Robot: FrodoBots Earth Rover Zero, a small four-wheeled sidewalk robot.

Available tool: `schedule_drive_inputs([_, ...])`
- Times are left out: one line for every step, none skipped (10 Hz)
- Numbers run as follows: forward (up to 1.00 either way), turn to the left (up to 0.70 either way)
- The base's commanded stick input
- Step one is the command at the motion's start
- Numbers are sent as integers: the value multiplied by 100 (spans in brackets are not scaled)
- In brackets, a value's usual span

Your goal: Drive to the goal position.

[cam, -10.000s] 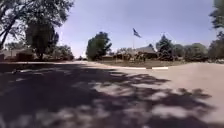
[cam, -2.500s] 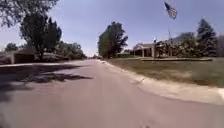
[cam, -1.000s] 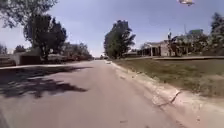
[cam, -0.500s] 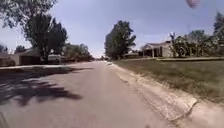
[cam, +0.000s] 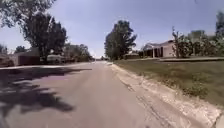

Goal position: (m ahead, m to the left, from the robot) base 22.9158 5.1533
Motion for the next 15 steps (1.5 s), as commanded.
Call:
schedule_drive_inputs([70, 0])
schedule_drive_inputs([70, 0])
schedule_drive_inputs([70, 0])
schedule_drive_inputs([70, 0])
schedule_drive_inputs([70, 0])
schedule_drive_inputs([70, 0])
schedule_drive_inputs([70, 0])
schedule_drive_inputs([70, 0])
schedule_drive_inputs([70, 29])
schedule_drive_inputs([70, 35])
schedule_drive_inputs([70, 35])
schedule_drive_inputs([70, 0])
schedule_drive_inputs([70, 0])
schedule_drive_inputs([70, 0])
schedule_drive_inputs([70, 0])
